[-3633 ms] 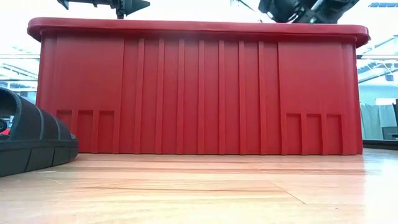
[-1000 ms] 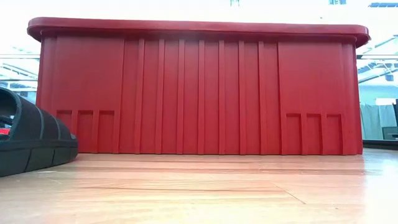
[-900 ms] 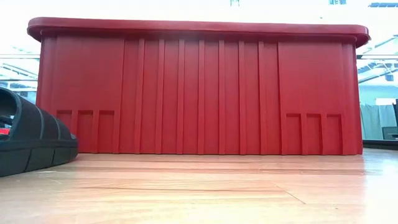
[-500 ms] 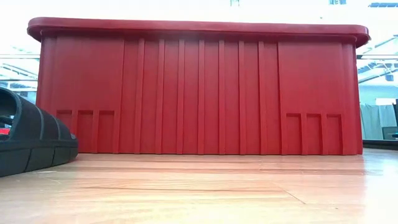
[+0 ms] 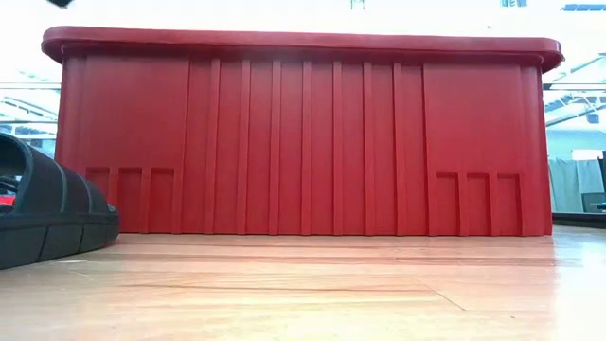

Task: Pick and place slides into bin
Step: Put the black slide into the red bin

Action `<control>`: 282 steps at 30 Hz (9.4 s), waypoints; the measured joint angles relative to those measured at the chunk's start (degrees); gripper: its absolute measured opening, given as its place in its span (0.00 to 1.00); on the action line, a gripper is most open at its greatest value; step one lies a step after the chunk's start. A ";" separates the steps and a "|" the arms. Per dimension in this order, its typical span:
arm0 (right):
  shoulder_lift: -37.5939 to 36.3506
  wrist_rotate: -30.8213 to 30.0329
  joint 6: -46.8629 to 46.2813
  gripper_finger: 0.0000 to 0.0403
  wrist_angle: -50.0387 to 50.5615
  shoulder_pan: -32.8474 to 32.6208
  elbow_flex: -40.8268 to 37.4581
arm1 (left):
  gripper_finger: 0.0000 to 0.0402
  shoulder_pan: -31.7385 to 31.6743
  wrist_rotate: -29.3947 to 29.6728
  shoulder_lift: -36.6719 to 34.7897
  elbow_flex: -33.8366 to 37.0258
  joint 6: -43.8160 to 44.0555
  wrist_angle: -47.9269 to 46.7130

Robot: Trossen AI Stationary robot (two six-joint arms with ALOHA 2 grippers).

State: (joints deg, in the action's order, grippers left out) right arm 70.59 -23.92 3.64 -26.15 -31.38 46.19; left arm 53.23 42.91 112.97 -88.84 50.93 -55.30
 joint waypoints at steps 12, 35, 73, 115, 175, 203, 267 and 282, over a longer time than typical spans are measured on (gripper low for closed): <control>0.00 0.00 0.04 0.52 0.89 0.02 0.00 | 0.62 -1.79 -9.02 2.92 0.02 8.58 -12.97; 0.00 0.00 -4.96 0.52 4.12 0.02 0.00 | 0.62 -4.66 -14.07 3.01 7.65 10.33 -16.82; 0.00 0.02 -6.00 0.52 5.41 0.02 0.00 | 0.02 -6.32 -8.86 2.90 -2.33 1.38 -15.07; -8.51 -7.28 7.30 0.52 -0.91 -0.22 -0.02 | 0.06 -10.89 24.53 -9.26 -28.02 -30.29 -27.12; -16.68 -4.94 5.83 0.52 20.46 38.66 0.00 | 0.06 -72.71 -10.83 -16.33 24.44 -77.35 51.33; -16.66 1.74 4.52 0.52 20.50 39.65 -0.02 | 0.06 -77.41 -17.75 -8.65 24.44 -77.35 56.97; -12.79 1.81 4.31 0.52 20.70 39.50 0.00 | 0.56 -75.80 -10.55 -7.81 24.46 -67.67 60.91; -12.79 1.82 3.08 0.52 20.87 39.50 0.00 | 0.56 -70.63 -14.33 -7.81 24.46 -63.44 61.06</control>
State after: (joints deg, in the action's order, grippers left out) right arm 57.80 -22.10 6.72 -5.28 8.12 46.19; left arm -17.40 28.58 105.16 -64.38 -12.51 5.76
